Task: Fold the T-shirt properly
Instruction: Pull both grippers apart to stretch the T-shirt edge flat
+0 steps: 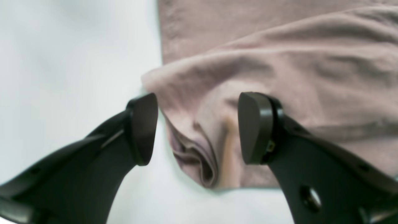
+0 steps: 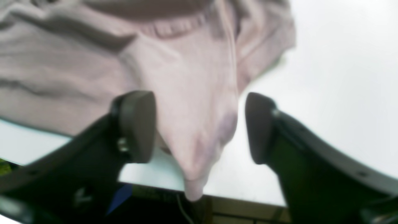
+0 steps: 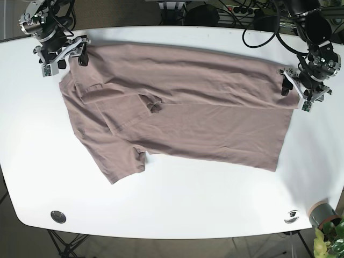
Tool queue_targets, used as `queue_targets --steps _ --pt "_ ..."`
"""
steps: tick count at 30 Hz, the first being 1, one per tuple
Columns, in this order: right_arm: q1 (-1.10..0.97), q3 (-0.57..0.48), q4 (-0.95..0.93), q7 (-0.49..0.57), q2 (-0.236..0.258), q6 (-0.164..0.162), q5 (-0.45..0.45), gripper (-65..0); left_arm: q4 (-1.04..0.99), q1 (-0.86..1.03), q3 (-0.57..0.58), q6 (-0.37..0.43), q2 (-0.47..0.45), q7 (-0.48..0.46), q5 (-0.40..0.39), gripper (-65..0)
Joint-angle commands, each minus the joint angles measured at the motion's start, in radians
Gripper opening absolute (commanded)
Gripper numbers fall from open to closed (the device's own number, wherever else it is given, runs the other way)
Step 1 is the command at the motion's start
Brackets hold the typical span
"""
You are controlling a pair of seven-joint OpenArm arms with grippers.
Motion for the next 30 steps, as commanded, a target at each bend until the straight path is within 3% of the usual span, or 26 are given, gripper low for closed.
queue_targets --steps 1,5,7,11,13,17,19,20,24,30 --pt "0.004 0.005 -0.015 0.014 0.007 0.005 0.011 -33.3 -0.007 -0.003 -0.005 0.002 -0.021 -0.017 -0.008 -26.7" --pt "0.012 0.005 -0.086 0.017 0.008 0.005 0.003 -50.1 -0.069 -0.006 -0.005 0.002 -0.025 -0.017 -0.008 -26.7" --pt "0.012 0.004 -0.113 0.019 0.013 0.005 0.003 -50.9 -0.085 -0.006 -0.005 0.002 -0.025 -0.017 -0.008 -26.7" --pt "0.001 0.005 -0.125 0.019 0.015 0.005 0.002 -38.8 -0.092 -0.001 -0.005 0.002 -0.028 -0.017 -0.007 -26.7" --pt "-0.016 0.007 -0.129 0.022 0.015 0.005 0.002 -36.3 -0.106 0.014 -0.003 0.002 -0.037 -0.017 -0.007 -26.7" --pt "-0.022 0.005 -0.129 0.022 0.015 0.005 -0.007 -49.0 -0.138 0.017 0.021 0.002 -0.049 -0.017 -0.007 -26.7" --pt "-0.022 0.002 -0.129 0.022 0.015 0.005 -0.064 -59.6 -0.140 0.026 0.018 0.002 -0.061 -0.017 -0.007 -26.7" --pt "-0.021 0.002 -0.129 0.022 0.015 0.005 -0.084 -61.2 -0.140 0.031 0.017 0.002 -0.061 -0.017 -0.007 -26.7" --pt "-0.027 0.002 -0.119 0.022 0.013 0.005 -0.122 -61.7 -0.137 0.055 0.015 0.002 -0.061 -0.017 -0.008 -27.6" --pt "-0.070 0.004 -0.070 0.016 0.031 0.005 -0.130 -61.8 -0.138 0.105 0.015 0.002 -0.084 -0.017 -0.011 -36.0"
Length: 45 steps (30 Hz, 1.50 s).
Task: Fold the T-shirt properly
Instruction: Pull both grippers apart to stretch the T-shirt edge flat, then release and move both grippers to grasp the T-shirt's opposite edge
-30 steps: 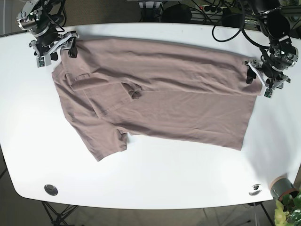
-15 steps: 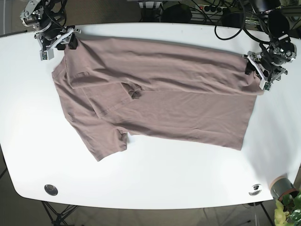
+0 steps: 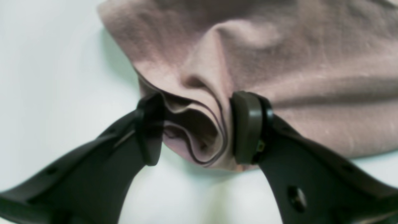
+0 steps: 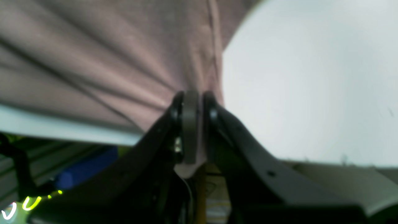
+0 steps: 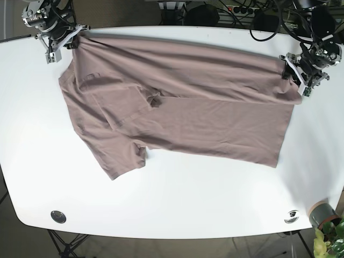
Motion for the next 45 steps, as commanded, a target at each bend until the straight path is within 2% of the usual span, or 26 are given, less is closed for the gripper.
queue_targets --steps 1,12,14,17,20,23,28,32,40,45 --pt "-0.026 0.007 0.053 0.005 0.013 0.005 -0.002 -61.8 0.008 0.024 -0.006 0.005 -0.017 0.037 0.042 -36.0" --pt "-0.062 0.004 0.093 0.005 0.006 0.005 -0.001 -60.4 0.008 0.096 -0.129 0.005 -0.016 0.042 0.045 -36.0" --pt "-0.061 0.004 0.096 0.005 0.006 0.005 0.004 -55.2 0.010 0.102 -0.142 0.005 -0.016 0.042 0.045 -36.0" --pt "-0.049 -0.001 0.096 0.005 0.009 0.005 0.005 -40.1 0.011 0.117 -0.148 0.005 -0.016 0.044 0.040 -36.0" --pt "-0.018 -0.035 0.096 0.005 0.018 0.005 -0.004 -29.0 0.057 0.137 -0.150 0.005 -0.014 0.044 0.038 -35.8" --pt "0.010 -0.068 0.093 0.005 0.043 0.005 -0.002 -21.6 0.126 0.165 -0.152 0.005 -0.008 0.044 0.038 -35.8" --pt "0.083 -0.105 0.092 0.005 0.049 0.005 -0.005 -20.6 0.231 0.160 -0.222 0.005 0.052 0.044 0.038 -35.8" --pt "0.168 -0.110 0.084 0.004 0.049 0.005 -0.022 -20.6 0.306 0.125 -0.210 0.005 0.069 0.044 0.043 -35.8" --pt "0.384 -0.208 -0.013 0.004 0.043 0.005 -0.246 -20.6 0.335 0.030 -0.171 0.005 0.070 0.044 0.045 -35.8" --pt "0.510 -0.243 -0.117 0.007 0.052 0.005 -0.302 -20.6 0.332 -0.027 -0.167 0.005 0.070 0.044 0.046 -35.8"
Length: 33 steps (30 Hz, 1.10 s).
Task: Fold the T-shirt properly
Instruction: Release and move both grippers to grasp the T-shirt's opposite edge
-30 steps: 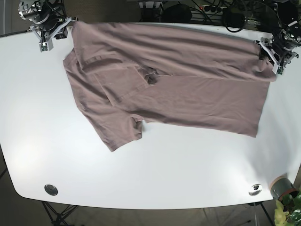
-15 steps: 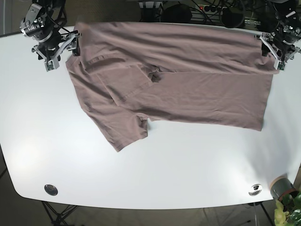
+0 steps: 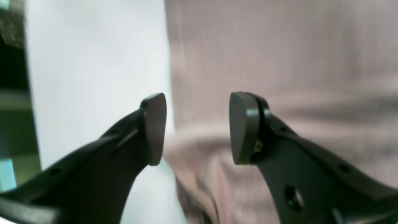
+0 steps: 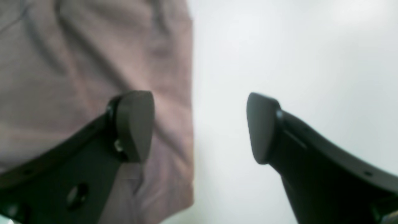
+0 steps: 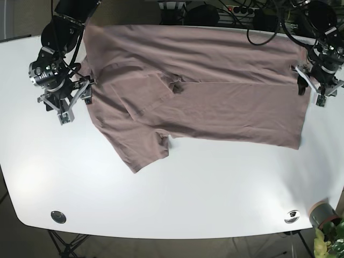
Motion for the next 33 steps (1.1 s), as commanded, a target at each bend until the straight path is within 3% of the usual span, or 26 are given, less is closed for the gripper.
queue_targets --steps 1,6,15,33 --pt "0.081 -0.025 -0.064 0.015 0.027 -0.001 -0.024 -20.6 0.016 -0.012 -0.005 0.002 -0.016 -0.011 -0.006 -35.8" --pt "0.212 -0.065 -0.204 0.021 0.049 -0.001 -0.068 -20.6 0.016 -0.046 0.026 0.002 -0.019 -0.011 -0.006 -35.8" --pt "0.362 -0.073 -0.482 0.121 0.054 -0.001 -0.114 -20.6 0.015 -0.049 0.027 0.002 -0.016 -0.011 -0.006 -35.8" --pt "0.336 -0.073 -0.538 0.163 -0.019 -0.001 -0.122 -20.6 -0.053 -0.052 0.030 0.002 -0.022 -0.011 -0.006 -35.8"
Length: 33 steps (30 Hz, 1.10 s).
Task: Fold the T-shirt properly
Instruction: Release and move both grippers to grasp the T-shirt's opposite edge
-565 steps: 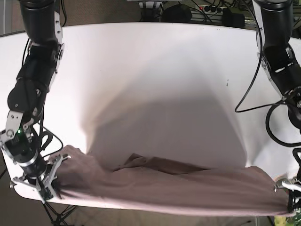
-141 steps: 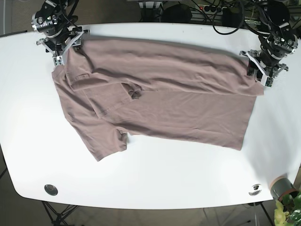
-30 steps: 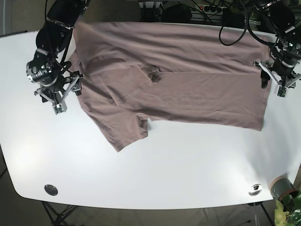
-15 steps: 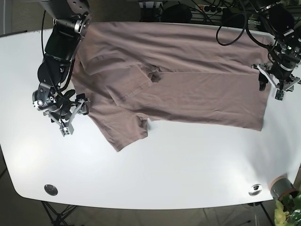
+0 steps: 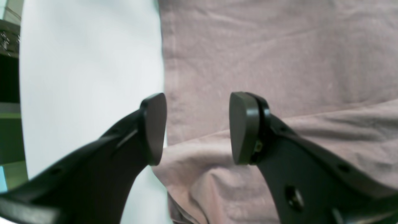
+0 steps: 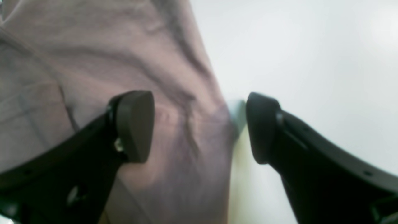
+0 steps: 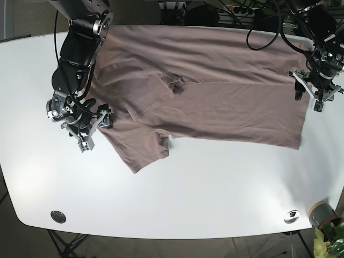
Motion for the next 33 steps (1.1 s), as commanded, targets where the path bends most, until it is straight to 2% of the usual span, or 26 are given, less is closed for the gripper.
queue_targets --steps 1,4,6,9,10,12,13,19,23,28,30,33 --pt "0.021 -0.002 -0.031 0.045 0.002 -0.001 0.002 -20.6 0.006 -0.012 -0.003 0.002 -0.022 -0.020 -0.008 -35.8" --pt "0.023 -0.002 -0.062 0.063 0.003 -0.001 0.002 -21.2 0.004 -0.031 -0.005 0.002 -0.022 -0.020 -0.008 -35.8" --pt "0.023 -0.002 -0.068 0.065 0.003 -0.001 0.002 -25.8 0.004 -0.031 -0.005 0.002 -0.022 -0.020 -0.006 -35.8" --pt "0.023 -0.002 -0.070 0.066 0.000 -0.001 0.002 -42.8 0.004 -0.032 -0.003 0.002 -0.022 -0.020 -0.006 -35.8" --pt "0.024 -0.002 -0.074 0.068 0.000 -0.001 0.002 -50.9 0.004 -0.043 -0.003 0.002 -0.022 -0.020 -0.006 -35.8" --pt "0.029 -0.003 -0.094 0.071 0.003 -0.001 0.001 -60.6 0.004 -0.066 -0.003 0.002 -0.020 -0.020 -0.005 -35.8" --pt "0.046 -0.005 -0.111 0.076 0.003 -0.001 0.001 -63.3 0.004 -0.078 -0.005 0.002 -0.019 -0.020 0.008 -35.8" --pt "0.104 -0.104 -0.201 0.125 0.069 -0.001 -0.001 -62.8 0.001 -0.153 -0.003 0.002 0.018 -0.020 0.112 -35.7" --pt "0.132 -0.121 -0.215 0.131 0.089 -0.001 0.001 -62.8 -0.037 -0.212 0.002 0.077 0.027 -0.020 0.141 -35.7" --pt "0.182 -0.123 -0.218 0.132 0.109 -0.001 0.001 -62.8 -0.160 -0.319 0.077 0.184 0.027 -0.020 0.161 -35.1" --pt "0.193 -0.123 -0.218 0.132 0.114 -0.001 0.001 -62.8 -0.205 -0.353 0.104 0.227 0.027 -0.020 0.164 -31.8" --pt "0.216 -0.123 -0.218 0.132 0.138 -0.001 0.001 -62.8 -0.301 -0.424 0.138 0.295 0.027 -0.026 0.163 -21.1"
